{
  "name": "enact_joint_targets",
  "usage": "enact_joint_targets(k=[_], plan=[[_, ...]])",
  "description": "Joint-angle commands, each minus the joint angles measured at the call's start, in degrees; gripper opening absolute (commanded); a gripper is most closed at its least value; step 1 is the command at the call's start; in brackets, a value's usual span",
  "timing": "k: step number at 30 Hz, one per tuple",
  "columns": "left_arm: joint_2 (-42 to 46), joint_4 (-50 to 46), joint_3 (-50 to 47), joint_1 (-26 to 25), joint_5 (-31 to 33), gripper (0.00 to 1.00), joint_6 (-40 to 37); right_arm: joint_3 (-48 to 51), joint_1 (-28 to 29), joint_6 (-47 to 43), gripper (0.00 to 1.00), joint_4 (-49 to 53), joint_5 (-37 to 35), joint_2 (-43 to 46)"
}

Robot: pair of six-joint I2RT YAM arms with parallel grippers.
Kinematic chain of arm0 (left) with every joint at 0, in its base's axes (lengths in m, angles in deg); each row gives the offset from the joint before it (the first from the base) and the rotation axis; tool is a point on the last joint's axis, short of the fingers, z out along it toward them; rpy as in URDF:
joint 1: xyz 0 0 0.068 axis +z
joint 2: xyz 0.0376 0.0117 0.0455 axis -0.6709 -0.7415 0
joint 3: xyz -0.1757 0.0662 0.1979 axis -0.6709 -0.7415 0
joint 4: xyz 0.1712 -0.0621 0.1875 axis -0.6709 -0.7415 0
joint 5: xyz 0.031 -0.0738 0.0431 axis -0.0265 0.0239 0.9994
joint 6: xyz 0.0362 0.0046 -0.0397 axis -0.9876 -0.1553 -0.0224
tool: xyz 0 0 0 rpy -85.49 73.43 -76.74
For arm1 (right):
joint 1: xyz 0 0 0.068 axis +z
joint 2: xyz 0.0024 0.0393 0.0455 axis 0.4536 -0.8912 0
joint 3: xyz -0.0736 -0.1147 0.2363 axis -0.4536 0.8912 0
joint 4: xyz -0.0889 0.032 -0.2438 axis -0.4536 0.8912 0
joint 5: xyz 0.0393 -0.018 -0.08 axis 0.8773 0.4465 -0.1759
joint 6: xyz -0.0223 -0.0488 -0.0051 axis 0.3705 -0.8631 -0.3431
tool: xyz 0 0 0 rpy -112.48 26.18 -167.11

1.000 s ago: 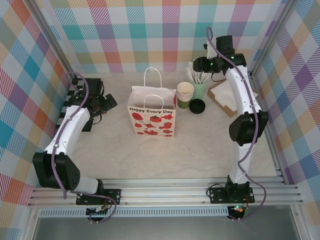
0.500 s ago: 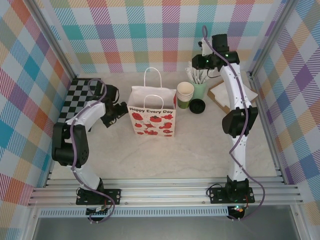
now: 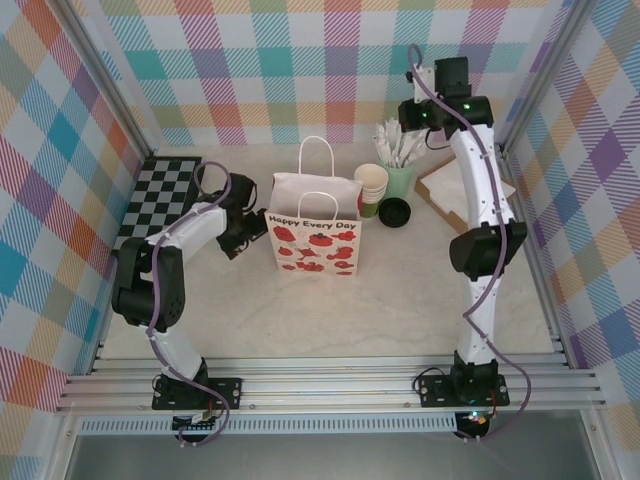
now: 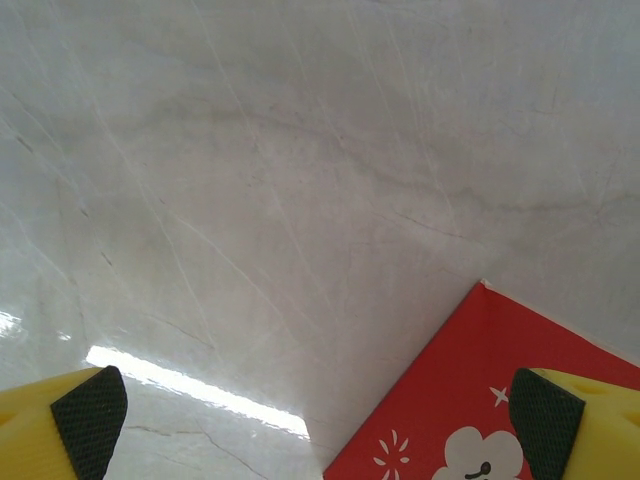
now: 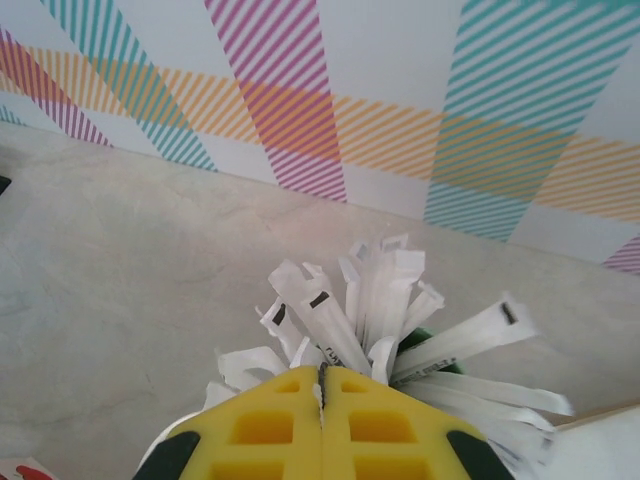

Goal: Pack the takeout coffee

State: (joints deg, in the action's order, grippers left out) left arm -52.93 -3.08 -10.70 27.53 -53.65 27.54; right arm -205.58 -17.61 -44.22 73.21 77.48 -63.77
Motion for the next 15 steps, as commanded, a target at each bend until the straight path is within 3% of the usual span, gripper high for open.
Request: enact_joint_targets(k=[1,8,15], plan=[[0.11,1.31,-0.53,-1.61,-1.10,1.00,4.25,-1.79,0.17,-2.19,0.00,0.64,-3.41,6.92],[5.28,2.10,-3.61,-2.26,1.38,1.00,10.60,0.57,0.34,5.20,0.00,4.20,-4.03,16.11],[12.55,3.55,-12.81,-4.10,4.68,1.00,16.28,20.80,5.36,8.11,0.00,-3.21,-6.96,34.16]])
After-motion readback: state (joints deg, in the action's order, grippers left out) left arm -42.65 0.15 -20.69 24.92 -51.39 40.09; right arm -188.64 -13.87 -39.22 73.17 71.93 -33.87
